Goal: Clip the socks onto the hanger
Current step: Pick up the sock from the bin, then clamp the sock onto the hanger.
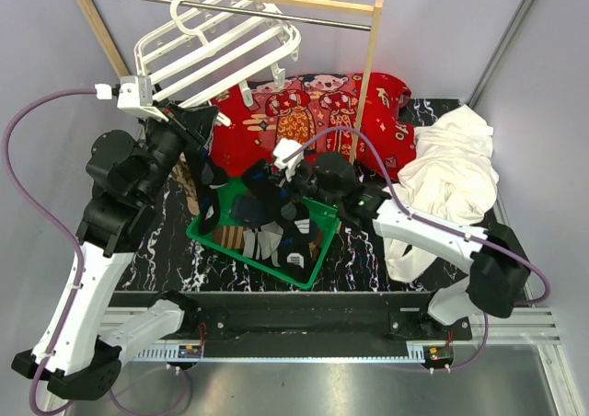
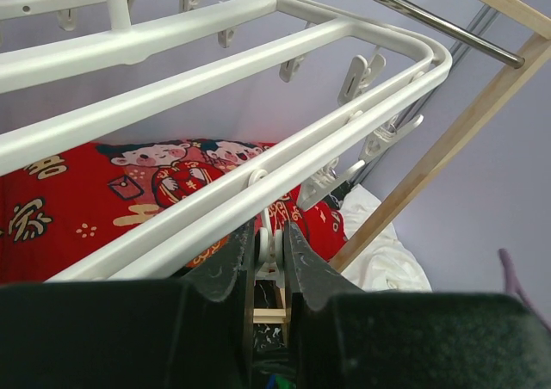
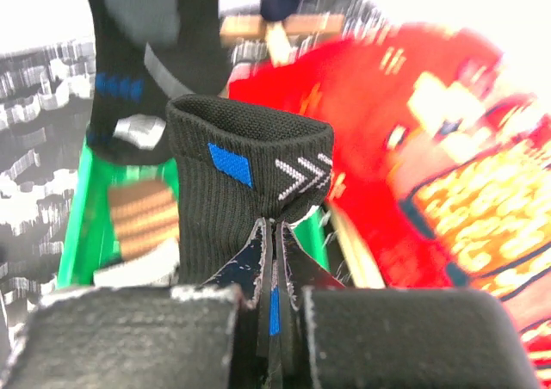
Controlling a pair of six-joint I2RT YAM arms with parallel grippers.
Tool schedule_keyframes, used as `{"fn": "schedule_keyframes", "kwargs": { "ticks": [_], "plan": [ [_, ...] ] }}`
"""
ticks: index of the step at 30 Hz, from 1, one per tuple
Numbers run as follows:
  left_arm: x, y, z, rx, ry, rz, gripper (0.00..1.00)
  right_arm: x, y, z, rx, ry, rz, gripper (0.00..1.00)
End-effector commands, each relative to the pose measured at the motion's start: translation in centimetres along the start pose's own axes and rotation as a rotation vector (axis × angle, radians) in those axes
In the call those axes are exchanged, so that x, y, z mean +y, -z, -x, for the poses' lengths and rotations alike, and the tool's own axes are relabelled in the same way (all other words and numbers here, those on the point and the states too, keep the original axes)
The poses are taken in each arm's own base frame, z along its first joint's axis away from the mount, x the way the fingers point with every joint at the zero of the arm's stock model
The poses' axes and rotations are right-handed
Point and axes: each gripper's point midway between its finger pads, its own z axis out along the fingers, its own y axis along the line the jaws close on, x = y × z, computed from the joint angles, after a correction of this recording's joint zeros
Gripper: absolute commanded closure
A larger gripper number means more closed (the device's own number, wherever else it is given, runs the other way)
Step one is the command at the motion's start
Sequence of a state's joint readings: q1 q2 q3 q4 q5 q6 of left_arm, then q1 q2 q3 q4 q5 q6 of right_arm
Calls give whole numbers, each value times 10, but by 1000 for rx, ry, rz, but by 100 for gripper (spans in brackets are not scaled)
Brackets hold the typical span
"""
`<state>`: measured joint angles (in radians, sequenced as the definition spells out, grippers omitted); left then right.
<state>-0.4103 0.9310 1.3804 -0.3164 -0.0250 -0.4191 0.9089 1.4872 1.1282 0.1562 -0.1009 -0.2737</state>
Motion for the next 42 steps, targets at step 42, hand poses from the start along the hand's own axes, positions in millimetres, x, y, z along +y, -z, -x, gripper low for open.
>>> {"fn": "schedule_keyframes", "kwargs": {
  "ticks": [42],
  "plan": [
    [-30, 14, 29, -50, 32, -119, 100, -33, 30, 207, -611, 247, 81, 100]
  ]
}}
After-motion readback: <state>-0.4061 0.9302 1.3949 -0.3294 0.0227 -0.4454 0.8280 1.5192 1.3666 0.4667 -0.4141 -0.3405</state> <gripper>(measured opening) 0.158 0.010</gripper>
